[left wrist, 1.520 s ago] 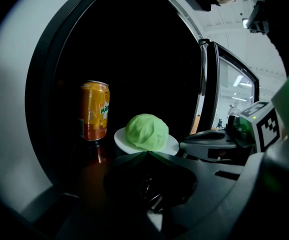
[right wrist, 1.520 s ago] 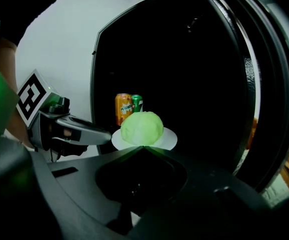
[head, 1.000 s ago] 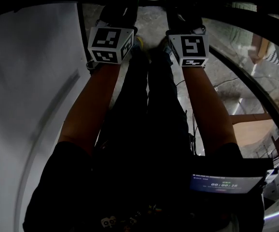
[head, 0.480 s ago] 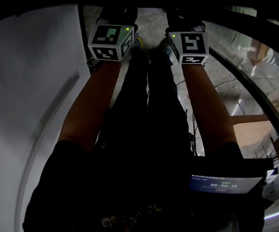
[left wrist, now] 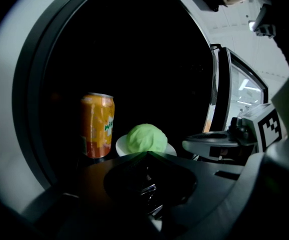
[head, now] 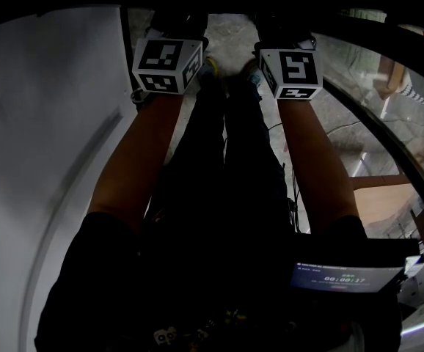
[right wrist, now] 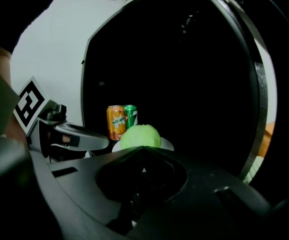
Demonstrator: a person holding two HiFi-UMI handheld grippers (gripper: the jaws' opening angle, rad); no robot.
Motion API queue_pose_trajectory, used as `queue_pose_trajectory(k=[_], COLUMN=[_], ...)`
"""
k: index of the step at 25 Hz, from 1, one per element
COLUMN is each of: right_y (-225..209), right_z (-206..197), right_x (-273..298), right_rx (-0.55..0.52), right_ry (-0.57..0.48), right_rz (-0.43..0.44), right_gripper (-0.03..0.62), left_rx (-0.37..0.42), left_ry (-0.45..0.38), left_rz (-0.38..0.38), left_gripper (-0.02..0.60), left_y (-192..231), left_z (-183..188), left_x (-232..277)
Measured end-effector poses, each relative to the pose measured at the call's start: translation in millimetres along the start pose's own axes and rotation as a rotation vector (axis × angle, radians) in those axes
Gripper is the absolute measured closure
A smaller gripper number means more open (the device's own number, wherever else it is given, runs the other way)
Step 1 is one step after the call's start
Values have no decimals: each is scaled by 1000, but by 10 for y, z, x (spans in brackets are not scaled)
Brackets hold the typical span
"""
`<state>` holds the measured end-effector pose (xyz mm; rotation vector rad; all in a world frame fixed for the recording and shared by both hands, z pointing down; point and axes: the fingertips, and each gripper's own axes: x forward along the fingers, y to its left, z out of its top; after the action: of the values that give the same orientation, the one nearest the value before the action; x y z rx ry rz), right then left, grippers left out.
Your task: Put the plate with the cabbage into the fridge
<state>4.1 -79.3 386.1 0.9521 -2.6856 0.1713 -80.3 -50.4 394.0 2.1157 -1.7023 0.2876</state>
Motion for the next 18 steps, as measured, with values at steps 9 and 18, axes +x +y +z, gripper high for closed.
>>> queue_pose_trajectory(k=[9,18], right_y=[126,229], right_z=[195,551], right_x=[-346,-777], right_rx=[-15,-15], right_ry=[-43,-66], right_rz=[-32,-65], right_gripper=[589,589], left_rx=[36,45], left_ry=[-140,-206], left_rz=[-4,-30], left_gripper=[578,578], left_y=[-34,-115], left_z=[256,484], left_x=[-483,-949])
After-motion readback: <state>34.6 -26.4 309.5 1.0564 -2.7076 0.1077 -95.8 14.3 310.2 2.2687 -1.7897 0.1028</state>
